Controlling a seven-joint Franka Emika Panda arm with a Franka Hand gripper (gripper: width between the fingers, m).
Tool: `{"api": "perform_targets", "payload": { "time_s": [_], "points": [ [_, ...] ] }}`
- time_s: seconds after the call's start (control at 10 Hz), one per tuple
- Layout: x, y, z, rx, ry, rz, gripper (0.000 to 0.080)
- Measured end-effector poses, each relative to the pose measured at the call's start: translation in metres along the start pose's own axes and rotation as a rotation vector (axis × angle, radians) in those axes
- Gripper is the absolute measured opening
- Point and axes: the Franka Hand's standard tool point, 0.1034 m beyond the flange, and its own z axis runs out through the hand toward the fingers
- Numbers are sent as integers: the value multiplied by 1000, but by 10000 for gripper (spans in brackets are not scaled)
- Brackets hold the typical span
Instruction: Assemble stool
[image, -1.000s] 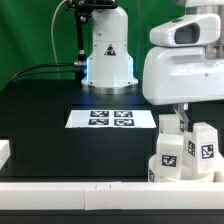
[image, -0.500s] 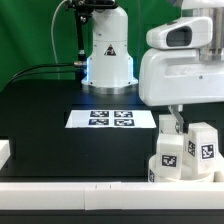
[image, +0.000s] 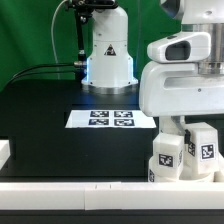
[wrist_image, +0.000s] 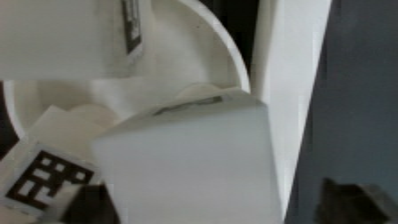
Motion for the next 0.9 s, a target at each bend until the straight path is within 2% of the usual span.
{"api": "perform_targets", "payload": {
  "time_s": [0.1, 0.2, 0.3, 0.5, 0.7, 0.9],
  "points": [
    [0, 0, 0, 1, 0, 71, 434],
    [0, 0, 0, 1, 0, 139, 340],
    [0, 0, 0, 3, 3, 204, 340],
    [3, -1, 1, 15, 43, 589, 340],
    [2, 3, 0, 78, 83, 974, 340],
    [3, 4, 0, 96, 68, 1104, 340]
  ]
}}
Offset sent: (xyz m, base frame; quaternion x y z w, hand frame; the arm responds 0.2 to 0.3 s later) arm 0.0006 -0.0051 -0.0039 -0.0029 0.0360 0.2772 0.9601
